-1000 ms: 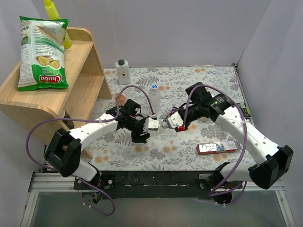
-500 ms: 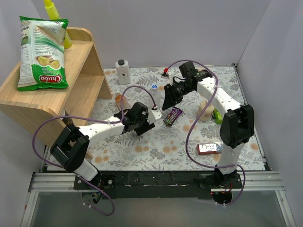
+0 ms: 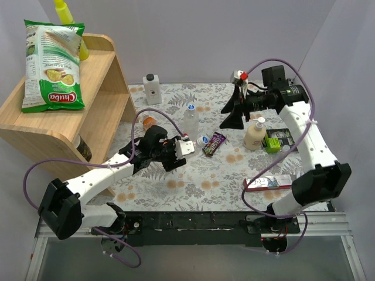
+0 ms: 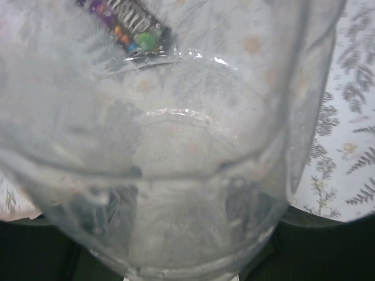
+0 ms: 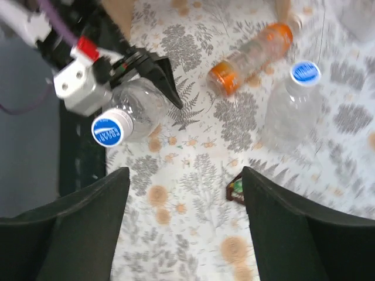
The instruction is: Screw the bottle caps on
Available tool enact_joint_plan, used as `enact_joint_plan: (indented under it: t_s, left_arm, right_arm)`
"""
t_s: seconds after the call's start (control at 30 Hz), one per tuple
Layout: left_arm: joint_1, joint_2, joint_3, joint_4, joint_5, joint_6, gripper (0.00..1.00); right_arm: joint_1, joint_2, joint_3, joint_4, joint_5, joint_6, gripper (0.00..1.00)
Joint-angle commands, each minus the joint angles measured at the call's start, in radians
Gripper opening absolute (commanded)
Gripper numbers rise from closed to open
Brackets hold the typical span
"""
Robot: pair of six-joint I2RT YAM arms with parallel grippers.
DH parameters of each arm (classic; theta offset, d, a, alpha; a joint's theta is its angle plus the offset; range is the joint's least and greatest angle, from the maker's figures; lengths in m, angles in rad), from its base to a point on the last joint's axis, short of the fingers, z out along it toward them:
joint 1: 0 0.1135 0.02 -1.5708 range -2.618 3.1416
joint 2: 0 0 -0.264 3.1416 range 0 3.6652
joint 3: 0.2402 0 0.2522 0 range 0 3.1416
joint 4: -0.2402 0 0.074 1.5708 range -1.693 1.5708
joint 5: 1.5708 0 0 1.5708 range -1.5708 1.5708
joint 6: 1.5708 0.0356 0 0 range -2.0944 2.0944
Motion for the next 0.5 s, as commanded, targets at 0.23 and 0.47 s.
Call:
enact_joint_plan:
  t_s: [0.23,0.47]
  left_arm:
    - [0.006,0.079,0.150,-0.275,0.307,0.246,0.00]
    - [0.007,0.071,0.147,-0.264,0.321,0.251,0.00]
  right_arm:
    - [0.251,-0.351,-0.296,-0.054,0.138,-0.980,0.68]
    - [0.317,-0.369,-0.318,-0.095,0.169,-1.086,0.65]
